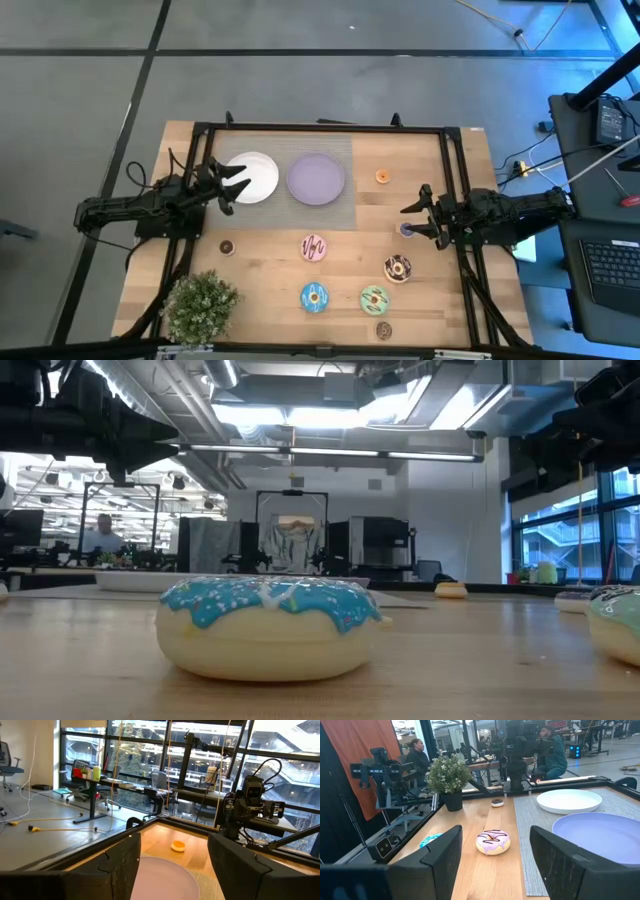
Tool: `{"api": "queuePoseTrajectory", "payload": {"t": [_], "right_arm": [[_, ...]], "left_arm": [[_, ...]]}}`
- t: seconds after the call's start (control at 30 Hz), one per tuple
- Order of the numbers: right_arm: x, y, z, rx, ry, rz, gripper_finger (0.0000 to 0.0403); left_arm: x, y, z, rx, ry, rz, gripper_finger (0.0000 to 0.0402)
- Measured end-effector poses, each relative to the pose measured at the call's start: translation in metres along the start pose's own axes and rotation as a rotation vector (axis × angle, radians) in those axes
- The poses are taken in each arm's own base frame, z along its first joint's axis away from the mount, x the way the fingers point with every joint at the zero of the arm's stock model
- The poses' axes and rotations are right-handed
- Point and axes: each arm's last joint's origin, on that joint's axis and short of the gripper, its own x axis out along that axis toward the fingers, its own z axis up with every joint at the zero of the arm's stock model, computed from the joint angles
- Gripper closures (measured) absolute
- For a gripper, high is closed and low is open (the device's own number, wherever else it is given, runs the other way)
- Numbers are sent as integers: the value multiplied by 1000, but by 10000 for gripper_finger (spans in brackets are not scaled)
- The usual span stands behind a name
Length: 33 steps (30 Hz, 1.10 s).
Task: Pick & Place donuts
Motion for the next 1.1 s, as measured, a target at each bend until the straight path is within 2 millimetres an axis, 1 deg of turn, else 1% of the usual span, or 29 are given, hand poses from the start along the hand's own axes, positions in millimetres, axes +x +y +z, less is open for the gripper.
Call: {"api": "queuePoseTrajectory", "payload": {"t": [0.23,0.4,0.57,0.63,0.7,0.8,0.9,1.0,1.1], "right_arm": [[0,0,0,-8,-1,-1,169],[0,-3,3,-185,-31,-129,169],[0,-4,3,-203,-34,-149,169],[0,-4,5,-160,-61,-146,169],[0,-3,7,-67,-79,-142,169],[-1,-3,8,26,-105,-136,169],[-1,-4,8,29,-100,-157,169],[-1,-7,7,25,-108,-277,169],[-3,-11,9,78,-157,-418,169]], "left_arm": [[0,0,0,0,0,0,171],[0,0,0,0,0,0,173],[0,0,0,0,0,0,171],[0,0,0,0,-1,0,171],[0,0,0,0,0,0,171],[0,0,0,0,0,0,174],[0,0,0,0,0,0,175],[0,0,0,0,0,0,174],[0,0,0,0,0,0,172]]}}
